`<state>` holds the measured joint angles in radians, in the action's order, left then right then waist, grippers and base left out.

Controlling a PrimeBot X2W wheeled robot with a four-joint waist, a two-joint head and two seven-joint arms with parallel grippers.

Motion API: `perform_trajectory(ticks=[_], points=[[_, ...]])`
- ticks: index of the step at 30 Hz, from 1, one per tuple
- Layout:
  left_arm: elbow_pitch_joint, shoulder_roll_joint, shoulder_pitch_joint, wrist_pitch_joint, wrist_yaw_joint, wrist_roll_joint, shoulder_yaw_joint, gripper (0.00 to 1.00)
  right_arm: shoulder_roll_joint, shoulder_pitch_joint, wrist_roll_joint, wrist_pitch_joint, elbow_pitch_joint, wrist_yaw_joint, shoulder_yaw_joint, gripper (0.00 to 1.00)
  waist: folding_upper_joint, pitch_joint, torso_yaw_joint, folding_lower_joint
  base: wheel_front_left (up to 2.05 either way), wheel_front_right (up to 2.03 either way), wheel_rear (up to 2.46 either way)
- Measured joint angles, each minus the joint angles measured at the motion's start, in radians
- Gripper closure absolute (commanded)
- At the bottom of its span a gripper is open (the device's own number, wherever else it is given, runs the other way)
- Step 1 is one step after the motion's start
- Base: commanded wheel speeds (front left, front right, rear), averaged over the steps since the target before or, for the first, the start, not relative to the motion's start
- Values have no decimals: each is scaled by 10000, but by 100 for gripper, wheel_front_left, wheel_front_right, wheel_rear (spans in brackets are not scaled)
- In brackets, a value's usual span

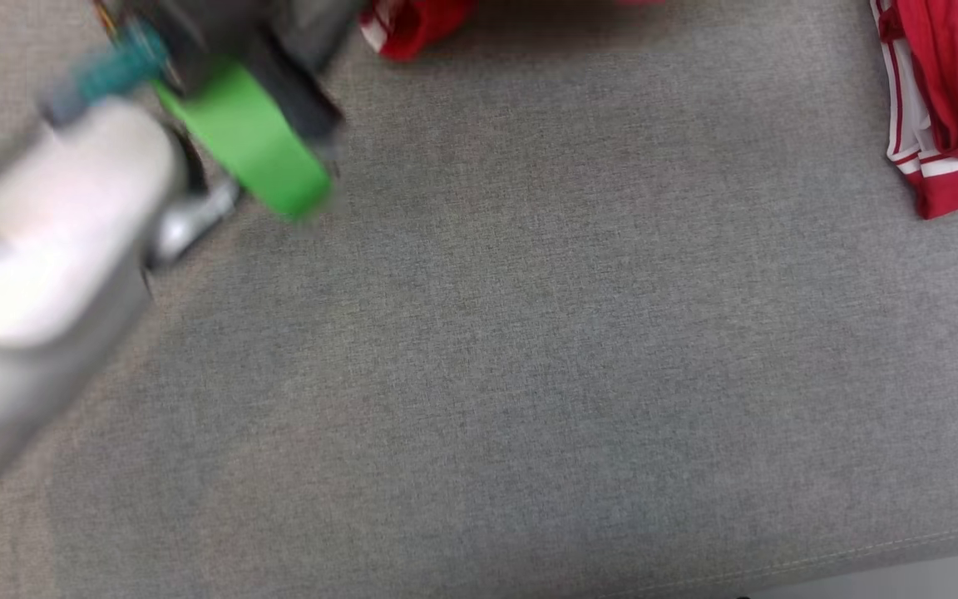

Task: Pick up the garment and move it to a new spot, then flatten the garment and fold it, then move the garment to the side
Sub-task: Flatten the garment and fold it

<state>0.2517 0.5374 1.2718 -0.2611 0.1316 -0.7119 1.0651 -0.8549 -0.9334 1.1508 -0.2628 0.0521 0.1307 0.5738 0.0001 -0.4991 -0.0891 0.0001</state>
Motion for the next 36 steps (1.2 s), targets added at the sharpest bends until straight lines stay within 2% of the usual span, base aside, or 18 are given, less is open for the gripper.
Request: perform_trajectory(ticks=[4, 8, 12, 14, 23, 30, 36], points=[[-1381, 169, -2266, -6, 0, 278, -173, 100, -430, 2260, 159, 0, -763, 0, -360, 100, 0, 227, 37, -1, 0, 0, 0], [-2113, 414, -4436, -12, 0, 115, 435, 100, -698, 4400, 483, 0, -1325, 0, -481, 100, 0, 592, 35, -1, 0, 0, 0], [-2171, 468, -6205, -12, 0, -1024, 763, 100, -836, 6035, 997, 2, -1758, 0, -539, 100, 0, 1050, -10, -2, 0, 0, 0], [-2075, 499, -6764, -12, 0, -1244, 1053, 100, -924, 6657, 1264, 0, -1944, 0, -646, 100, 0, 1276, -36, -2, 0, 0, 0], [-1618, 1072, -7978, -10, 0, -1480, 1785, 100, -1722, 9344, 2155, 6, -2907, 0, -1068, 100, 0, 2216, -19, -2, 0, 0, 0], [-2991, 1921, -8463, 821, 0, -1417, 2092, 100, -2646, 10967, 2708, 69, -4000, -2, -1747, 100, 0, 2635, 200, -2, 0, 0, 0], [-4036, 2368, -8573, 744, 0, -2506, 1799, 100, -2922, 11633, 2732, 48, -4094, -2, -2765, 100, 0, 2818, 440, -2, 0, 0, 0]])
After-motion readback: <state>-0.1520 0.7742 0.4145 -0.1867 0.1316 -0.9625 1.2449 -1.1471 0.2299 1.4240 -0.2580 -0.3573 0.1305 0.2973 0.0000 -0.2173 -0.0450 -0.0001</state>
